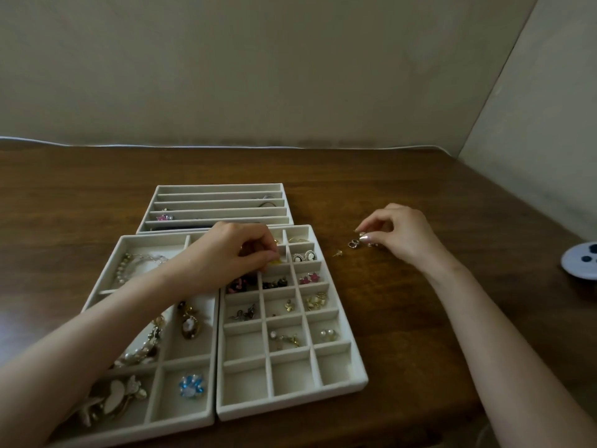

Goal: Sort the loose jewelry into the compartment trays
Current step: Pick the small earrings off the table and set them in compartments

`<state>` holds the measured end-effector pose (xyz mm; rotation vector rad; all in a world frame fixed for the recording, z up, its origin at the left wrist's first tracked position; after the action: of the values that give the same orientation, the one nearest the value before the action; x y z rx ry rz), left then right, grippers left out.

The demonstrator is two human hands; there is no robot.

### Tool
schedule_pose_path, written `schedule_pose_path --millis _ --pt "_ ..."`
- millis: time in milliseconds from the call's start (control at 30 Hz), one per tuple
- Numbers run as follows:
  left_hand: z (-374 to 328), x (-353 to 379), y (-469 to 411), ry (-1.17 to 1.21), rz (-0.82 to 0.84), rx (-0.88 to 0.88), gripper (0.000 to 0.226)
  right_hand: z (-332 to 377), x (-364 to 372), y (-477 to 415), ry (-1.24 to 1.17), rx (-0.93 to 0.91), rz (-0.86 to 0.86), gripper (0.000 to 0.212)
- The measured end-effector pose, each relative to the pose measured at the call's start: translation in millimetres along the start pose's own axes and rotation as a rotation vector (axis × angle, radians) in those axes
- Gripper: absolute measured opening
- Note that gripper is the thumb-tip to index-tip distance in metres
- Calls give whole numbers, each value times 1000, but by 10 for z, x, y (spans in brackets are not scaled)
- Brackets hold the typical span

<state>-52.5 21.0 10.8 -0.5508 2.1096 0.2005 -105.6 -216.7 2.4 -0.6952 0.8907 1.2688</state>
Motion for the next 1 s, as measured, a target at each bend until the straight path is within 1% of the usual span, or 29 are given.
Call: schedule_pose_path --millis 133,333,567,633,700,767,800,900,1000 --pt "-13 0 4 -4 -4 5 3 78 114 -15 108 -22 54 13" --pt "-8 5 4 -3 4 9 3 39 134 -47 98 1 85 8" --pt "16 8 -7 -1 2 8 4 36 74 -51 138 -22 38 6" --pt "11 7 -6 4 7 10 4 77 3 -17 60 -57 -42 4" --pt "10 5 -1 3 13 8 6 204 -49 64 -177 -142 -78 0" --pt "30 0 7 22 16 -2 8 471 -9 159 -361 -269 -8 1" --pt "44 -6 12 34 14 -10 9 651 54 212 -388 -333 68 1" --pt "69 -34 7 11 5 -21 8 1198 346 415 -313 -508 308 6" --pt "88 -97 6 -16 -54 -17 6 1561 601 582 -255 -637 436 8"
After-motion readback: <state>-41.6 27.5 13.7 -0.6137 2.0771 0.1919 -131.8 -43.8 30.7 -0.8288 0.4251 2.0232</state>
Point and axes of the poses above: each hand's wrist, its own y-axis away from the middle knuckle, its own x-axis out of the palm, z = x × y, the point moved 7 cm from there along -y, towards the middle knuckle, and after that the axes turned 15 degrees about z, right-handed, at the moved point
